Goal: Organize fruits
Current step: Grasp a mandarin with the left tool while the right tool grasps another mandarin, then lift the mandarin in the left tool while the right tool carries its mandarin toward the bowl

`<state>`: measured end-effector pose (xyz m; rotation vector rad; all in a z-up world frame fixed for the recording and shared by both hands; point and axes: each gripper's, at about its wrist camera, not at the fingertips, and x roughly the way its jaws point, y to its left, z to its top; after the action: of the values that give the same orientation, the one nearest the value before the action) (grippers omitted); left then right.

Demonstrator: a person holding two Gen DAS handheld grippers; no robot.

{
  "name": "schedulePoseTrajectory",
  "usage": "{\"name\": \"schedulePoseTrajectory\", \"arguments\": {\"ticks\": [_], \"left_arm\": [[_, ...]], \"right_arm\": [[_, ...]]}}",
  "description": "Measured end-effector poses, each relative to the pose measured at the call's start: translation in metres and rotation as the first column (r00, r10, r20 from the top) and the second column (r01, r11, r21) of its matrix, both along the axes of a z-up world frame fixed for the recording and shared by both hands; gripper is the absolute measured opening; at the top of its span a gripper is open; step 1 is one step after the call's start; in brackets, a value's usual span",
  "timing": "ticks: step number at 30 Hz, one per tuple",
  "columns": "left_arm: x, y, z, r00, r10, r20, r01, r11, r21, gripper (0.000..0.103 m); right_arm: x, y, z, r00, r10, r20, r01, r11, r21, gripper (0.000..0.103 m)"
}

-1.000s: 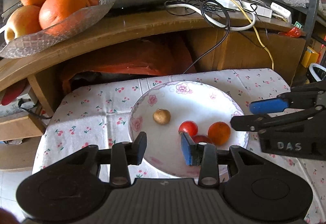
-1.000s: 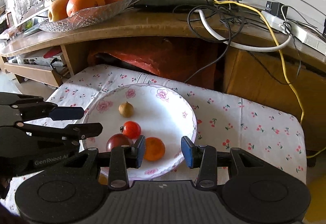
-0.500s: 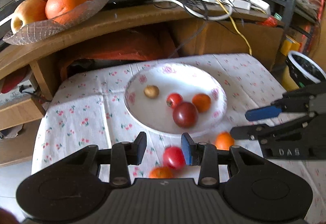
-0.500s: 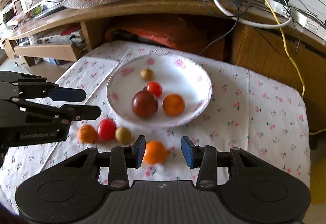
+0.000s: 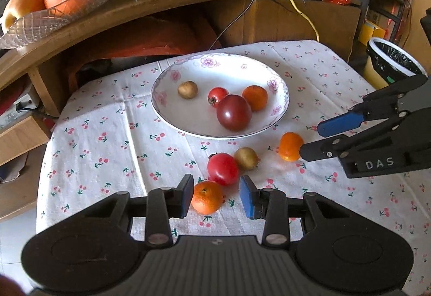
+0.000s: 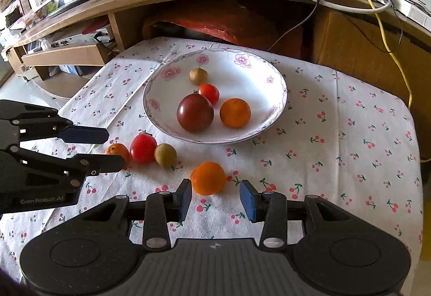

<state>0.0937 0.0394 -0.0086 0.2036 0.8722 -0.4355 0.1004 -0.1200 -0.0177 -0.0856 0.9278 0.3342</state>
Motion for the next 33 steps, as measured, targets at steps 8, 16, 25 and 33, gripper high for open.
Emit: {"name": "schedulePoseTrajectory", "arguments": {"ticks": [8, 16, 25, 33], "left_arm": [[0.003, 0.002, -0.006, 1.000, 0.000, -0.005, 0.000, 1.000, 0.022, 0.045], [0.004, 0.002, -0.012, 1.000, -0.005, -0.010, 0.006, 0.999, 0.033, 0.045], [0.005, 0.003, -0.018, 1.000, -0.018, -0.011, 0.018, 0.999, 0.042, 0.044], [0.010, 0.000, -0.023, 1.000, -0.012, -0.024, 0.013, 0.999, 0.048, 0.042]], "right_arm": [[0.007, 0.002, -0.006, 1.000, 0.023, -0.005, -0.023, 1.000, -0.003, 0.037], [0.015, 0.009, -0.013, 0.999, 0.045, -0.015, -0.045, 0.999, -0.005, 0.037], [0.019, 0.015, -0.020, 0.997, 0.068, -0.029, -0.068, 0.998, -0.017, 0.036], [0.022, 0.013, -0.023, 0.998, 0.057, -0.037, -0.057, 0.998, -0.023, 0.030]]}}
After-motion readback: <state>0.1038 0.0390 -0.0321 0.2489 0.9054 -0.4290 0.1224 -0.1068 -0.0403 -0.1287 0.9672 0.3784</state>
